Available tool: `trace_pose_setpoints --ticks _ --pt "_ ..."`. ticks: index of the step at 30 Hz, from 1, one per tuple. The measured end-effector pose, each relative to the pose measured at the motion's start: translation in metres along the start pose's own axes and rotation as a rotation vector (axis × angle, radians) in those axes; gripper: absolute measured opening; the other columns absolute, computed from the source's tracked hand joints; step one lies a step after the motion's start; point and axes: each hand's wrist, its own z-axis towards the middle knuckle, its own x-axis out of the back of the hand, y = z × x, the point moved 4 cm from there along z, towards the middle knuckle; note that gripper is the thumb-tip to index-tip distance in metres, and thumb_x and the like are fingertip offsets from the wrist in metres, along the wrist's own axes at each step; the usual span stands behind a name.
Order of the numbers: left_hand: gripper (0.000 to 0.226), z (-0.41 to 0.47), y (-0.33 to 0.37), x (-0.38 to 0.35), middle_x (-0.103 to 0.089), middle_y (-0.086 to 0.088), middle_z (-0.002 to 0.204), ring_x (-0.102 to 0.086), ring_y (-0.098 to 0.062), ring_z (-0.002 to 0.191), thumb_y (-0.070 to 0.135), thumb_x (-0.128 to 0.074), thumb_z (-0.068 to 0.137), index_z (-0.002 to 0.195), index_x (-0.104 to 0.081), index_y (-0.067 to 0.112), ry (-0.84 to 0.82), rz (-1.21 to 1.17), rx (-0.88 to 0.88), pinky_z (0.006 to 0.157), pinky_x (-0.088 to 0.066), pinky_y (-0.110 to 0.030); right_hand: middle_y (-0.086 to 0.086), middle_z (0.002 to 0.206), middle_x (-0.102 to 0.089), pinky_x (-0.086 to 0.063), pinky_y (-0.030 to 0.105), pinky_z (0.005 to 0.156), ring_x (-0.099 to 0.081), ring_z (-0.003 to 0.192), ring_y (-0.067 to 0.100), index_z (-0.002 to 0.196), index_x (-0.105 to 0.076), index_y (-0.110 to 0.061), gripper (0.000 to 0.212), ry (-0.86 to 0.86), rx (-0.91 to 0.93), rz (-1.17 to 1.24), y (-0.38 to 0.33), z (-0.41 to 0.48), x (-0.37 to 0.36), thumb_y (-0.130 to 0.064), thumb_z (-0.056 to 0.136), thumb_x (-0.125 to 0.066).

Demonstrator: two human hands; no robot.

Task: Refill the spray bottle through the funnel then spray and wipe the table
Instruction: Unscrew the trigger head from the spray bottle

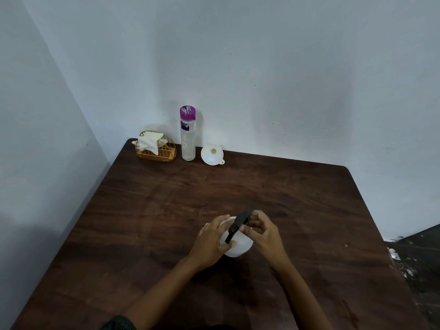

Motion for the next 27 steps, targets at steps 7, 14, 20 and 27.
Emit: trace_pose_setpoints --ticks 7,14,20,27 --pt "0.063 0.0 -0.001 -0.001 -0.028 0.008 0.15 -0.027 -0.011 0.138 0.033 -0.06 0.088 0.143 -0.031 0.028 -0.015 0.064 -0.017 0.115 -0.021 -0.048 -0.004 0.12 -0.055 -0.047 0.033 0.095 -0.055 0.111 0.009 0.113 -0.057 -0.033 0.027 -0.032 -0.03 -0.015 0.003 -0.008 -0.003 -0.016 0.093 -0.054" --pt "0.065 -0.001 0.001 0.001 -0.04 0.008 0.143 -0.039 -0.012 0.131 0.032 -0.066 0.083 0.14 -0.035 0.026 0.016 -0.046 0.025 0.111 -0.031 -0.047 -0.002 0.106 -0.064 -0.049 0.027 0.084 -0.061 0.1 0.011 0.099 -0.056 -0.028 0.03 0.07 0.022 -0.05 -0.003 -0.003 -0.009 -0.011 0.08 -0.071" --pt "0.062 -0.001 0.005 0.004 -0.037 0.005 0.145 -0.035 -0.015 0.133 0.032 -0.064 0.085 0.14 -0.035 0.023 -0.018 -0.025 0.025 0.112 -0.027 -0.048 -0.003 0.107 -0.058 -0.044 0.009 0.08 -0.056 0.105 0.01 0.098 -0.056 -0.039 0.039 -0.008 0.051 -0.107 -0.007 -0.009 -0.004 -0.001 0.087 -0.058" --pt "0.063 0.0 0.001 0.003 -0.041 0.008 0.141 -0.039 -0.012 0.13 0.032 -0.067 0.083 0.138 -0.038 0.023 0.013 -0.037 0.017 0.111 -0.03 -0.048 -0.005 0.101 -0.064 -0.051 0.023 0.076 -0.062 0.094 0.008 0.101 -0.055 -0.024 0.032 0.106 0.002 -0.023 -0.006 -0.007 -0.007 -0.013 0.078 -0.074"
